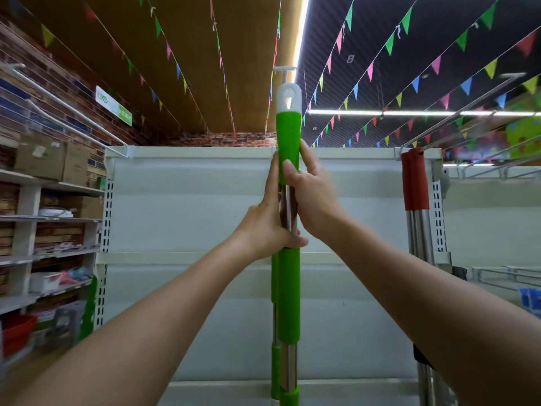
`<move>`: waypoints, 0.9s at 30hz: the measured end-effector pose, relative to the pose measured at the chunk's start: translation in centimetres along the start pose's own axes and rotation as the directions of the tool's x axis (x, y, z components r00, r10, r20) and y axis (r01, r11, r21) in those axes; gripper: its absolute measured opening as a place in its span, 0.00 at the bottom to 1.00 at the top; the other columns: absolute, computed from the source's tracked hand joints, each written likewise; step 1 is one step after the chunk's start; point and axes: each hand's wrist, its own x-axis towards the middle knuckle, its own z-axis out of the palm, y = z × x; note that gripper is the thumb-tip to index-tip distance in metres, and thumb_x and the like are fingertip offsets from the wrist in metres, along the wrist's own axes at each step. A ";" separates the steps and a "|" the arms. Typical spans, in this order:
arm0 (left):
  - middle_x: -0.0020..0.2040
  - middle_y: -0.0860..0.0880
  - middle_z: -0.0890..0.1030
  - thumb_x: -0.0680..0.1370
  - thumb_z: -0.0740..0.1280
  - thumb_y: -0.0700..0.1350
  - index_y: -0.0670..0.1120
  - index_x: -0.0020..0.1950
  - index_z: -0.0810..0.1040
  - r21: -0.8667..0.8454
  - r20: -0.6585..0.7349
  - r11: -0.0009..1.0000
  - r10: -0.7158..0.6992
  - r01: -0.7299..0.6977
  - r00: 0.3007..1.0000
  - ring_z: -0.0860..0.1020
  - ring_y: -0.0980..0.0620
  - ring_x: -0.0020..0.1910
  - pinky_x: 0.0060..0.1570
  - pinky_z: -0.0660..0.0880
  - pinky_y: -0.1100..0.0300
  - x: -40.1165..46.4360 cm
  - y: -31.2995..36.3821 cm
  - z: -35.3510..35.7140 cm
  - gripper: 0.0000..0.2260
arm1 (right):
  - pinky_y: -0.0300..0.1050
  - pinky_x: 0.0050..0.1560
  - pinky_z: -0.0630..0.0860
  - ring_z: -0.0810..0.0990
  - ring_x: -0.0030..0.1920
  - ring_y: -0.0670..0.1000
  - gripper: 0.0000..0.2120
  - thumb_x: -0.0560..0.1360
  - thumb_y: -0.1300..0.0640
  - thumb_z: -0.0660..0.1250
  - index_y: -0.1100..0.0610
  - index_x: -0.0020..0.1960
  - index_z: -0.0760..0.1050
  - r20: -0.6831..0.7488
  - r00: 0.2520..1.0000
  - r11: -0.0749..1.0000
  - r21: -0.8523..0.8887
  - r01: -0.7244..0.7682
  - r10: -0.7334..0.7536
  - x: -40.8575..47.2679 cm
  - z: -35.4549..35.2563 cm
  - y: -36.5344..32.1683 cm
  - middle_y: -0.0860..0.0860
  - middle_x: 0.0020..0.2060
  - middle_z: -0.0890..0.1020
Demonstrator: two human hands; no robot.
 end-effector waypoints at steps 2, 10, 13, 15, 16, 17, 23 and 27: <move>0.62 0.46 0.78 0.67 0.77 0.41 0.63 0.70 0.25 -0.011 -0.005 1.000 -0.004 0.004 1.000 0.82 0.47 0.46 0.43 0.80 0.57 0.5 -0.2 -0.1 0.61 | 0.45 0.45 0.77 0.78 0.47 0.52 0.24 0.80 0.62 0.57 0.49 0.74 0.61 -0.004 1.000 1.000 -0.005 0.010 -0.010 0.5 0.1 0.1 0.57 0.53 0.78; 0.58 0.49 0.79 0.67 0.77 0.42 0.65 0.70 0.26 -0.044 -0.014 0.998 -0.039 0.039 0.999 0.82 0.49 0.44 0.40 0.79 0.59 2.7 -1.7 0.5 0.60 | 0.43 0.39 0.76 0.77 0.43 0.51 0.23 0.80 0.64 0.58 0.49 0.73 0.63 -0.015 1.000 1.000 -0.014 0.002 -0.002 2.6 -0.1 1.1 0.57 0.52 0.77; 0.54 0.53 0.77 0.67 0.77 0.43 0.65 0.69 0.26 -0.043 -0.001 0.998 -0.056 0.056 0.998 0.81 0.51 0.43 0.38 0.78 0.61 2.9 -2.8 1.0 0.60 | 0.43 0.42 0.77 0.77 0.46 0.53 0.23 0.80 0.64 0.57 0.49 0.72 0.63 0.002 0.999 0.999 0.015 -0.035 0.035 2.7 -0.1 2.1 0.55 0.48 0.76; 0.50 0.56 0.74 0.67 0.77 0.42 0.65 0.69 0.26 -0.053 0.008 0.997 -0.062 0.062 0.998 0.82 0.49 0.44 0.38 0.79 0.59 2.9 -3.4 1.5 0.60 | 0.43 0.41 0.77 0.77 0.46 0.54 0.23 0.80 0.64 0.57 0.49 0.73 0.63 0.006 0.999 0.999 0.016 -0.050 0.050 2.8 -0.2 3.2 0.56 0.48 0.77; 0.49 0.56 0.73 0.67 0.77 0.42 0.65 0.70 0.26 -0.054 0.015 0.996 -0.064 0.065 0.998 0.82 0.48 0.44 0.39 0.80 0.58 3.0 -3.6 1.8 0.60 | 0.43 0.41 0.77 0.77 0.46 0.54 0.23 0.80 0.63 0.57 0.50 0.73 0.62 0.006 0.998 0.998 0.014 -0.057 0.057 2.9 -0.3 3.7 0.56 0.48 0.77; 0.49 0.55 0.73 0.67 0.77 0.41 0.64 0.70 0.26 -0.052 0.024 0.996 -0.068 0.069 0.997 0.82 0.48 0.45 0.39 0.80 0.58 3.0 -3.9 2.0 0.60 | 0.43 0.42 0.77 0.77 0.46 0.54 0.23 0.80 0.63 0.57 0.49 0.73 0.62 0.005 0.998 0.997 0.018 -0.069 0.069 3.0 -0.5 4.3 0.57 0.48 0.77; 0.52 0.54 0.71 0.68 0.77 0.41 0.63 0.71 0.28 -0.055 0.048 0.994 -0.093 0.095 0.995 0.81 0.49 0.43 0.35 0.79 0.61 4.1 -5.6 3.0 0.59 | 0.49 0.46 0.77 0.77 0.45 0.55 0.23 0.81 0.61 0.57 0.49 0.74 0.61 0.003 0.994 0.994 0.027 -0.108 0.108 3.9 -0.9 6.7 0.57 0.48 0.76; 0.53 0.54 0.72 0.67 0.77 0.40 0.63 0.73 0.31 -0.077 0.053 0.989 -0.119 0.123 0.991 0.81 0.46 0.47 0.39 0.81 0.53 4.5 -6.7 3.2 0.58 | 0.46 0.40 0.77 0.78 0.39 0.51 0.23 0.81 0.61 0.57 0.51 0.74 0.61 0.004 0.994 0.993 0.045 -0.111 0.111 4.3 -0.9 7.9 0.55 0.44 0.77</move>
